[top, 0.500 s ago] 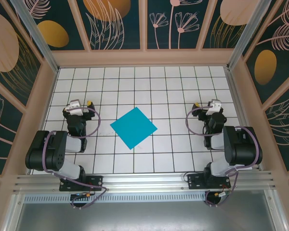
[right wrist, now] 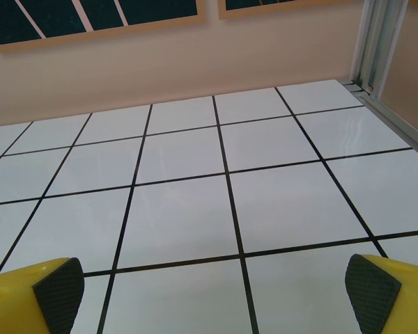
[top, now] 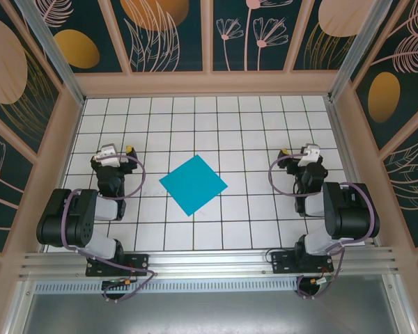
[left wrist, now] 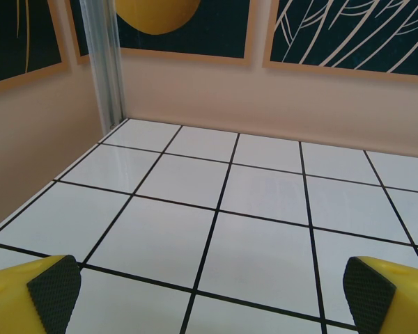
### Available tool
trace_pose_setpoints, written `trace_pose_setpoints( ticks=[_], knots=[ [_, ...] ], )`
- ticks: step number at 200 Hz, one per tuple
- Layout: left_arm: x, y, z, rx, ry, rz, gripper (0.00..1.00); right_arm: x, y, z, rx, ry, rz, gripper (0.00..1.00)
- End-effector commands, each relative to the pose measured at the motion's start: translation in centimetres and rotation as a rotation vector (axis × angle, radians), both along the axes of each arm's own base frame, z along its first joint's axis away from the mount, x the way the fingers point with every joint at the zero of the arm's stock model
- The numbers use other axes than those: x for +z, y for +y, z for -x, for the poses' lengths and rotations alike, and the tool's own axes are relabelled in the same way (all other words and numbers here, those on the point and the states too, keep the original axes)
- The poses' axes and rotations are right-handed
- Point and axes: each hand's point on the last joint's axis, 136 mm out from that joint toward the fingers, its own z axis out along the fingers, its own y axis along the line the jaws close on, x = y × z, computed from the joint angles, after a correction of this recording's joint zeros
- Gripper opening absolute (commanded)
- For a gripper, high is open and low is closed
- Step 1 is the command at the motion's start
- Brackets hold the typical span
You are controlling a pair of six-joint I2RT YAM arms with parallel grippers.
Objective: Fold a paper plane with a square sheet of paper (pick it up from the middle)
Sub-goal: Move the square sheet of paper to the center of the table.
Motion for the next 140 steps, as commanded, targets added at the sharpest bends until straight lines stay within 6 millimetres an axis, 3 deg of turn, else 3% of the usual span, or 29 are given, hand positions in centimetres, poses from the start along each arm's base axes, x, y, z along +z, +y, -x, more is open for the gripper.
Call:
trace_pose_setpoints(
  ticks=[1,21,47,82,110,140],
  knots=[
    [0.5,0.1,0.1,-0.003,-0.024,-0.011,0.98,0.7,0.0,-0.4,0.007,-0.025,-0.007,0.99],
    [0.7,0.4,0.4,0.017,-0.034,-0.007,0.99,1.1,0.1,-0.4,0.008,-0.031,-0.004,0.99],
    [2.5,1.5,1.5,0.086,-0.066,0.013,0.98,3.8,0.0,-0.9,-0.04,-0.019,0.019,0.99],
    [4.7,3.4,1.6,0.211,-0.029,0.12,0.99,6.2,1.1,-2.1,-0.113,0.144,-0.112,0.99],
    [7.3,3.2,1.2,0.219,-0.027,0.256,0.98,5.7,5.4,-3.2,-0.076,0.345,-0.182,0.99],
    [9.5,2.0,0.8,0.166,0.009,0.354,0.98,4.2,13.5,-2.9,0.1,0.452,-0.138,0.99]
  ],
)
